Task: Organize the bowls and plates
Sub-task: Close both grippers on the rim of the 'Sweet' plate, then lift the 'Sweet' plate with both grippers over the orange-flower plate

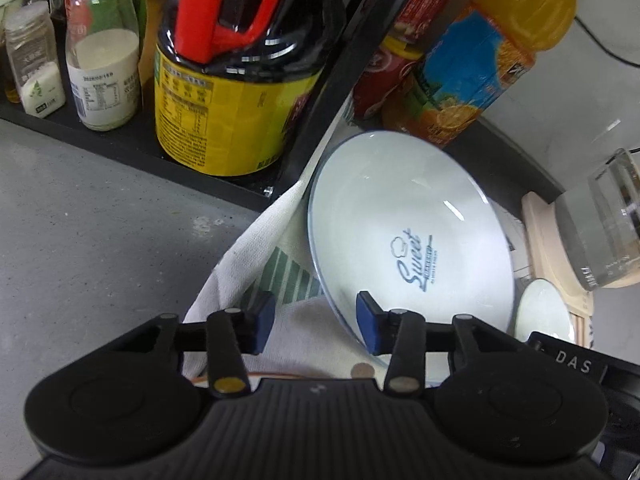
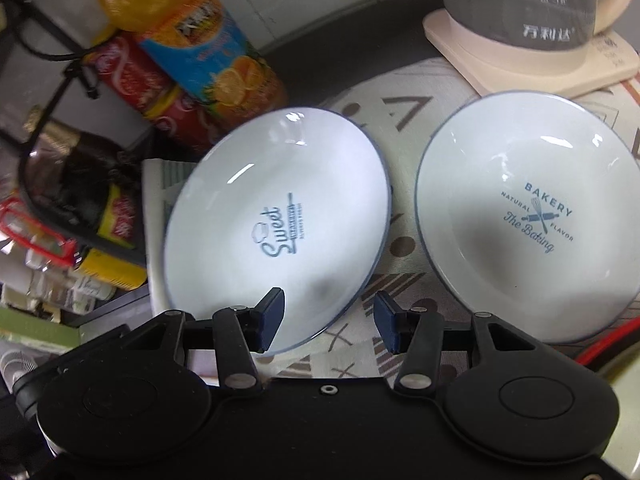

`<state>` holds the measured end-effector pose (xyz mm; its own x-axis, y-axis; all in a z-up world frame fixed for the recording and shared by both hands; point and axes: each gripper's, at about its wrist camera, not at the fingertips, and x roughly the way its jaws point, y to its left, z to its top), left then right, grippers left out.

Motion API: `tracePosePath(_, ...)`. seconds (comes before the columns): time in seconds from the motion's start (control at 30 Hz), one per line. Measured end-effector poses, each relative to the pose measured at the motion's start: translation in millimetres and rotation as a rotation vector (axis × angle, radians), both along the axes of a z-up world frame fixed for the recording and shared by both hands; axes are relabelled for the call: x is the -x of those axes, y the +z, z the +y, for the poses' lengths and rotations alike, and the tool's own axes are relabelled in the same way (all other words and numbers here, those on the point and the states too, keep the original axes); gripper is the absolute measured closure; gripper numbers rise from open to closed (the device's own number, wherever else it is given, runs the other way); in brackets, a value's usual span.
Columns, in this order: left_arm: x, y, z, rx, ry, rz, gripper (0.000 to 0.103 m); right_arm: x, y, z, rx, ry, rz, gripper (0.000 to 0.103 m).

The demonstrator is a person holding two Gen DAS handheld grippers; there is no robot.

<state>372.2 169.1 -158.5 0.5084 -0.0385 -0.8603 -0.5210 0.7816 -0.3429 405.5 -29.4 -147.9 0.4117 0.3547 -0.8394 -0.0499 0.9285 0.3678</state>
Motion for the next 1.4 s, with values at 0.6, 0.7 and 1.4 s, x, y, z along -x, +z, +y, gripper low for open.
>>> tracePosePath(0.6, -14.3, -16.3, -11.0, 0.042, 0.05, -0.033, 0.092, -26.2, -30.3, -6.8, -0.051, -0.156, 0.034, 0.088)
tracePosePath(0.7, -8.5, -5.8, -12.2, 0.024, 0.053, -0.071, 0.092, -24.7, -26.9, -3.3, -0.034, -0.143, 0.013, 0.089)
tracePosePath(1.4, 62.4, 30.2, -36.8, -0.011, 0.07, -0.086, 0.091, 37.9, 21.2, -13.4, -0.027, -0.038, -0.136, 0.092)
